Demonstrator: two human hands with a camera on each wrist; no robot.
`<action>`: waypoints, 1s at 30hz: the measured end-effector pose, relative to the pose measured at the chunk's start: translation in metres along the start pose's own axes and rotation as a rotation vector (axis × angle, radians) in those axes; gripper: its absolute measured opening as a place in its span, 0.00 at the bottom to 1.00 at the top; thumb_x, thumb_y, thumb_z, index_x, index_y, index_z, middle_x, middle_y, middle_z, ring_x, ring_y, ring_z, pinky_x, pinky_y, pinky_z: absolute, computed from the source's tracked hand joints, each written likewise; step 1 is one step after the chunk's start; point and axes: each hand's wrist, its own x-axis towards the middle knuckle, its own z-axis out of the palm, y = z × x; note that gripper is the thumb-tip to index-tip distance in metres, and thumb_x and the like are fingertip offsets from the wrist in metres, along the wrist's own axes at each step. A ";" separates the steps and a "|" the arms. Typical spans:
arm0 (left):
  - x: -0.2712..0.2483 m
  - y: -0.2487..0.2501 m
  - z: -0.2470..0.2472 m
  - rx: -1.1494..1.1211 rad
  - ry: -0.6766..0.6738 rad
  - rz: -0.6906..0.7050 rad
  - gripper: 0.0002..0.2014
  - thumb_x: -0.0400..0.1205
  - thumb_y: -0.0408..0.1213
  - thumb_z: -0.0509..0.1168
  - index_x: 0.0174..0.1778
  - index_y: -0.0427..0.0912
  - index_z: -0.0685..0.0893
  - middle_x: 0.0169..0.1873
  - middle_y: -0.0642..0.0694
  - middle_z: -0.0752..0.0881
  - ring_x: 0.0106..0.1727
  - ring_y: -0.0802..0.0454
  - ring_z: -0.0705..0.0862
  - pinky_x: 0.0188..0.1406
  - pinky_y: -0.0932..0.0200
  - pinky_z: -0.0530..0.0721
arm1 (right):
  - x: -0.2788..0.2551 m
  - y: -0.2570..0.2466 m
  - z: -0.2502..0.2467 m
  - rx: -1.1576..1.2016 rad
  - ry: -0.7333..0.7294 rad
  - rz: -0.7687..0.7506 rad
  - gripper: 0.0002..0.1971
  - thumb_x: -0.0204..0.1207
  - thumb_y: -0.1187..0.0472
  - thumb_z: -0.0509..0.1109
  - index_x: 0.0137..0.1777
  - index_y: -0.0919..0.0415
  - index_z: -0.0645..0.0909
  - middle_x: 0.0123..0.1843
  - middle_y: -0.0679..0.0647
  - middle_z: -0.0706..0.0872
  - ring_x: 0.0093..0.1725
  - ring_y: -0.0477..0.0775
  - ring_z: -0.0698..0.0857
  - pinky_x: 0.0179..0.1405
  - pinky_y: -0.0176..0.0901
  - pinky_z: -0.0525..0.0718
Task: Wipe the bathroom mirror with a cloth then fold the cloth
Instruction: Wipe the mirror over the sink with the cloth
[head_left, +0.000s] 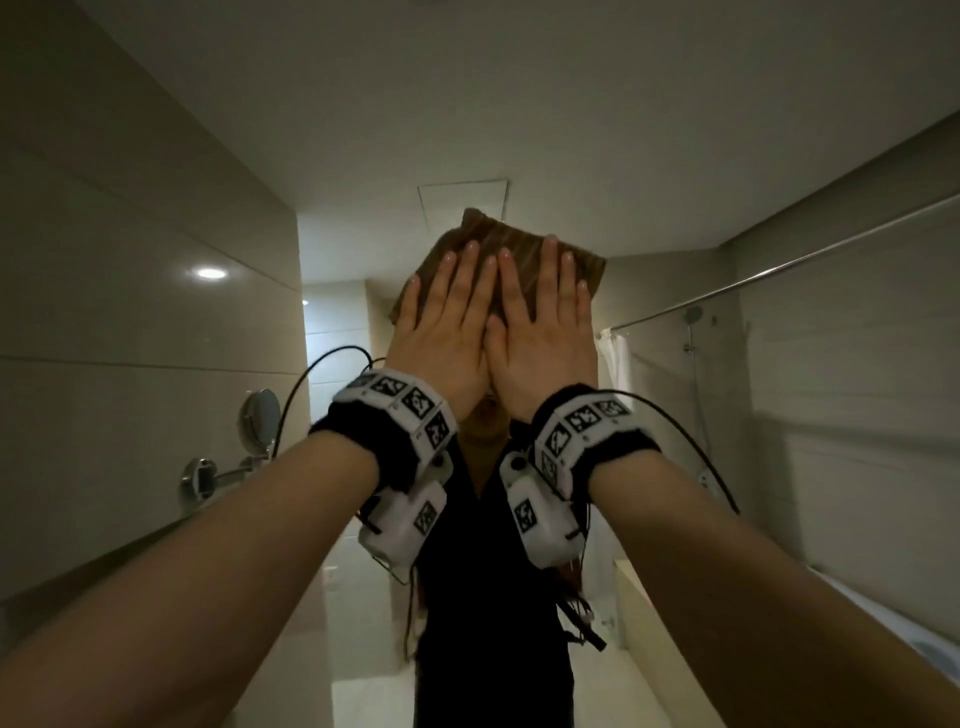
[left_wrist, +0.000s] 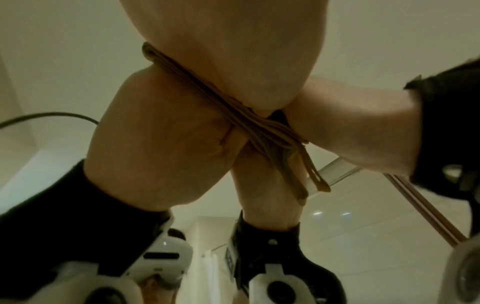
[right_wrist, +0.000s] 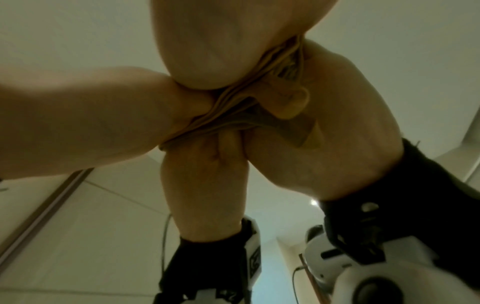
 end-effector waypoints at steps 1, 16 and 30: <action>0.010 -0.004 -0.005 0.006 0.002 0.005 0.33 0.85 0.51 0.34 0.86 0.47 0.34 0.86 0.49 0.34 0.86 0.51 0.34 0.84 0.45 0.35 | 0.011 -0.001 -0.001 -0.004 0.015 0.004 0.31 0.85 0.47 0.44 0.86 0.49 0.41 0.86 0.61 0.35 0.85 0.59 0.37 0.83 0.56 0.39; 0.027 -0.016 -0.009 0.034 0.085 0.042 0.31 0.89 0.48 0.40 0.86 0.48 0.35 0.86 0.49 0.36 0.86 0.53 0.36 0.85 0.44 0.38 | 0.030 -0.010 -0.002 -0.045 0.078 0.002 0.31 0.85 0.47 0.44 0.86 0.51 0.41 0.85 0.63 0.36 0.85 0.61 0.38 0.83 0.56 0.37; -0.035 -0.149 -0.019 0.055 0.079 -0.022 0.32 0.90 0.49 0.44 0.86 0.49 0.34 0.86 0.50 0.34 0.86 0.54 0.35 0.85 0.46 0.36 | 0.022 -0.148 0.037 -0.024 0.049 -0.060 0.32 0.84 0.46 0.42 0.86 0.52 0.39 0.85 0.64 0.35 0.84 0.63 0.37 0.83 0.59 0.40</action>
